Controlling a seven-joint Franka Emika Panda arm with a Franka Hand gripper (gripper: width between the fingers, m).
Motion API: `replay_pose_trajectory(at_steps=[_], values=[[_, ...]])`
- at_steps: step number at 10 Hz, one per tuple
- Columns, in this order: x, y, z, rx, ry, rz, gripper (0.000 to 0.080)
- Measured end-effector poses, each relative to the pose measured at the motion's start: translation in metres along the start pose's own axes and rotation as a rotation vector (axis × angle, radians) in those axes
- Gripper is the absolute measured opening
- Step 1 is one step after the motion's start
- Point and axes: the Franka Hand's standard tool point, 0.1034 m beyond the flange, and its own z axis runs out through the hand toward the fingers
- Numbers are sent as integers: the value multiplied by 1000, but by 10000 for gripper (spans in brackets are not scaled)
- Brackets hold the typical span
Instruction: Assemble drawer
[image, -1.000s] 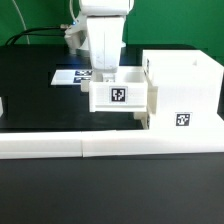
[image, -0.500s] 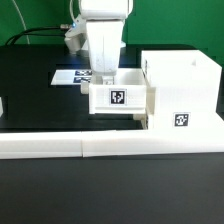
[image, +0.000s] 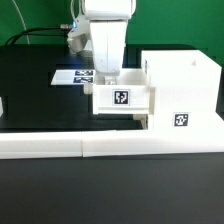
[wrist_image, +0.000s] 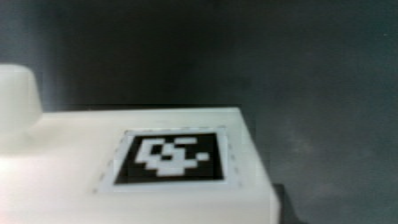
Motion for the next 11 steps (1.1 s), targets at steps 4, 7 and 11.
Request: replay_pose_trajectory(at_steps=[4, 7, 11], values=[[14, -1, 0, 2, -3, -33, 42], [13, -1, 0, 2, -3, -31, 42], [13, 0, 0, -4, -5, -57, 42]])
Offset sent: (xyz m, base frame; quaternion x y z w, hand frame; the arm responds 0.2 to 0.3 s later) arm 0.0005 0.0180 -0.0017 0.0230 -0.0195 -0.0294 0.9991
